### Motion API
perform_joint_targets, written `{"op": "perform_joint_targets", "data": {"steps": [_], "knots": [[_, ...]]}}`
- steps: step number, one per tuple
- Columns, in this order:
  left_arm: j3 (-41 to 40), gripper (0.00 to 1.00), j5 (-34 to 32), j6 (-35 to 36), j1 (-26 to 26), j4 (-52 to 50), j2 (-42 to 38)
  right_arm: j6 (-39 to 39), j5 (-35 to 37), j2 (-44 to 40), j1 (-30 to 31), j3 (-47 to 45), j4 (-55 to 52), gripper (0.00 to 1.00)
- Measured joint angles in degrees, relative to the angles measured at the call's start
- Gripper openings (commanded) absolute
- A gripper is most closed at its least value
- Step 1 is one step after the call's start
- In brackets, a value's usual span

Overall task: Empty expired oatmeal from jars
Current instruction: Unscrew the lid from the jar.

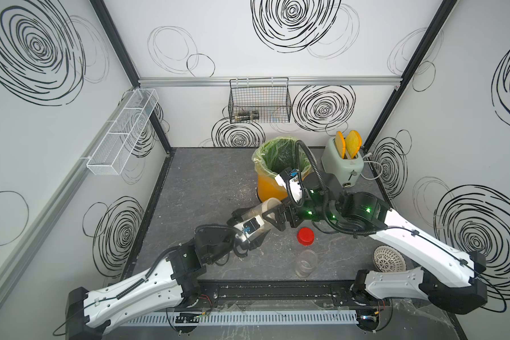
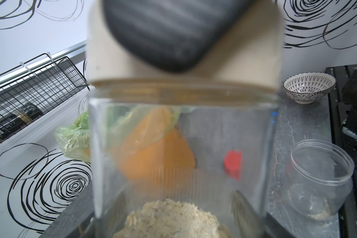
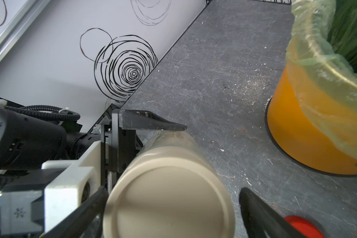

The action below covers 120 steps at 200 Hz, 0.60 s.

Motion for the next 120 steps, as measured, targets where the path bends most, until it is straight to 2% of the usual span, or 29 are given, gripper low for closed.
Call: {"op": "perform_joint_targets", "data": {"steps": [9,68,120], "knots": [[-0.02,0.00,0.00,0.00,0.00,0.00,0.00,-0.22,-0.42,0.13,-0.42,0.00,-0.09,0.90],[-0.17,0.00,0.83,-0.72,0.46,-0.66,0.04,-1.60,-5.29,0.26,-1.60,-0.55,0.85,0.69],[0.50,0.00,4.96,-3.39,1.53,-4.55,0.04,-8.28,-8.59,-2.27,-2.51,-5.88,4.87,0.59]]}}
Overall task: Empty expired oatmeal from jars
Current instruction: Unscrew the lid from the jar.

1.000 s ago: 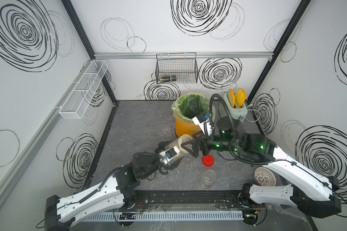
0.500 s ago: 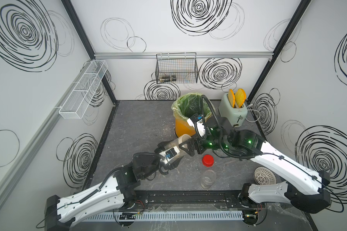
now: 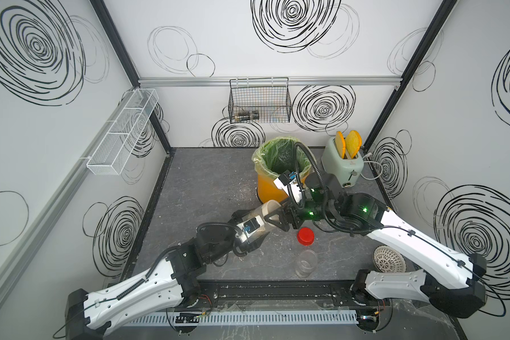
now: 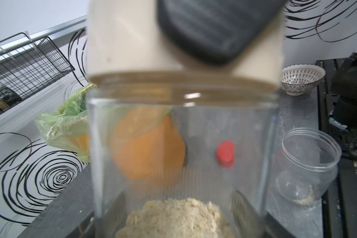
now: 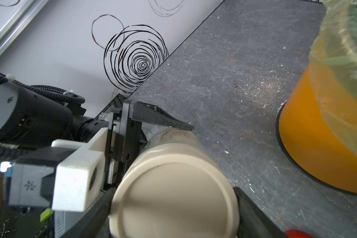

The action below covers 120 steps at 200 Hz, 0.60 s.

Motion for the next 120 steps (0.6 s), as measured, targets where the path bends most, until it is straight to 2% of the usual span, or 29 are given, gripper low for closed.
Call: {"op": "perform_joint_targets", "data": {"steps": [41,75,120], "knots": [[1.25,0.00,6.75,-2.29,1.57,-1.77,-0.94,-13.33,-5.46,-3.76,-0.83,-3.87,4.33,0.61],[1.25,0.00,11.82,-4.13,2.49,-1.64,-2.27,-22.62,-10.45,-6.40,-1.66,-5.99,6.58,0.77],[1.25,0.00,14.80,-6.36,3.93,-1.31,-3.39,-27.80,-13.70,-5.29,-2.62,-5.25,6.62,0.97]]}}
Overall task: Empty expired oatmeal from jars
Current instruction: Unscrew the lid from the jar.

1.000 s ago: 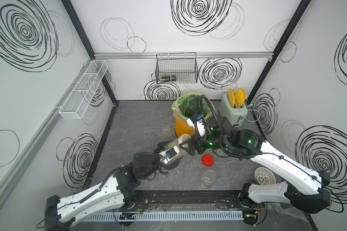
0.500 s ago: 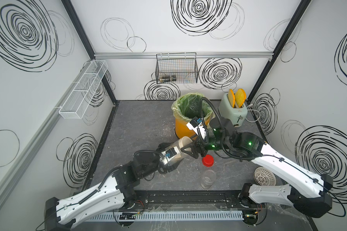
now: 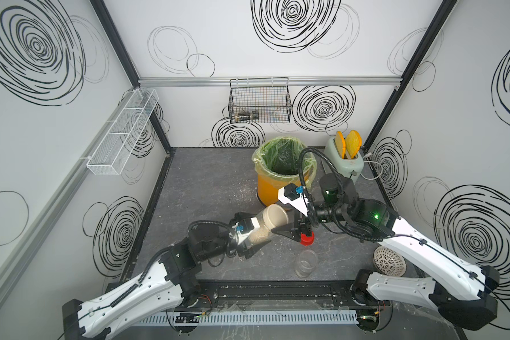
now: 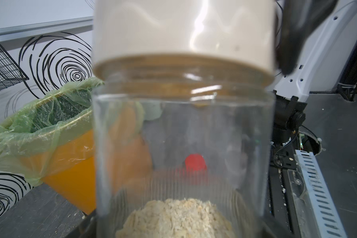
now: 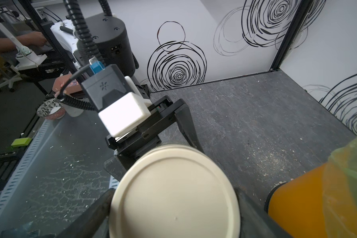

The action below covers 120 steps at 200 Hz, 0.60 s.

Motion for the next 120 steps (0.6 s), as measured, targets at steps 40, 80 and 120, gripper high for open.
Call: {"op": "perform_joint_targets", "data": {"steps": [40,80,120], "knots": [[-0.02,0.00,0.96,-1.42,1.44,3.28,-0.87,-1.46,0.13,0.22,-0.04,0.02,-1.88,0.98],[-0.48,0.00,2.12,-2.16,2.62,4.46,-1.75,-2.36,0.81,-0.70,-1.36,0.02,-3.72,0.98],[-1.03,0.00,2.10,-2.71,3.19,4.94,-2.10,-2.56,1.07,-3.02,-2.34,0.02,-5.66,0.98]]}}
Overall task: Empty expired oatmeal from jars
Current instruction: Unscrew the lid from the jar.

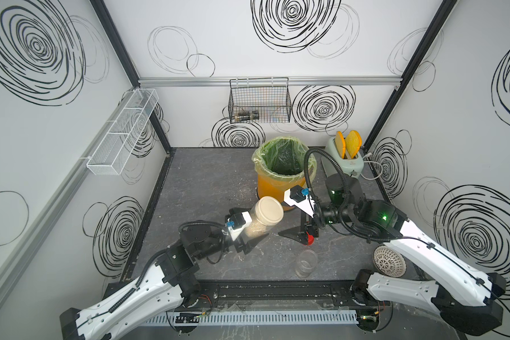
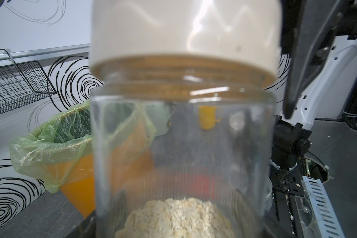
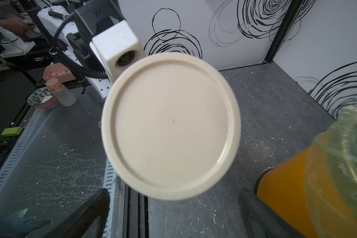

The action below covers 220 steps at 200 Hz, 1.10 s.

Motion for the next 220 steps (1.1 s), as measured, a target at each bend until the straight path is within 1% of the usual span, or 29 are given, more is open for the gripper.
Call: {"op": "perform_joint_targets", "data": {"steps": [14,28,45,74,96,120,149,178,194,220], "knots": [[-0.24,0.00,-0.04,-0.07,0.00,0.35,0.09,0.94,1.11,-0.50,0.00,0.55,-1.62,0.98],[-0.26,0.00,-0.79,-0.04,0.00,0.76,0.52,3.58,2.38,-0.63,0.00,1.86,-2.73,0.98],[-0.26,0.00,-2.91,0.63,-0.07,1.09,1.11,9.14,4.52,-1.68,0.00,3.06,-2.60,1.00],[-0.59,0.00,-8.35,2.29,-0.66,1.64,1.14,20.50,11.15,-2.99,0.00,5.99,-0.44,0.99],[-1.18,0.00,-12.41,4.02,-2.08,2.56,0.83,28.44,13.84,-0.66,0.00,10.62,1.11,1.00],[-1.22,0.00,-15.82,5.99,-4.44,2.60,0.83,34.07,14.47,2.56,0.42,13.07,3.23,1.00],[-1.25,0.00,-18.51,7.89,-6.34,2.56,0.74,37.20,15.47,6.51,2.23,13.42,3.19,0.99],[-1.25,0.00,-20.13,8.83,-7.04,2.56,0.50,37.81,16.79,10.78,7.30,14.36,2.75,0.98],[-1.25,0.00,-20.52,9.14,-7.13,2.45,0.42,37.57,17.97,11.69,9.40,14.49,2.34,0.98],[-1.46,0.00,-20.92,9.40,-7.30,2.51,0.02,37.55,18.36,11.76,9.94,15.02,1.31,0.99]]}}
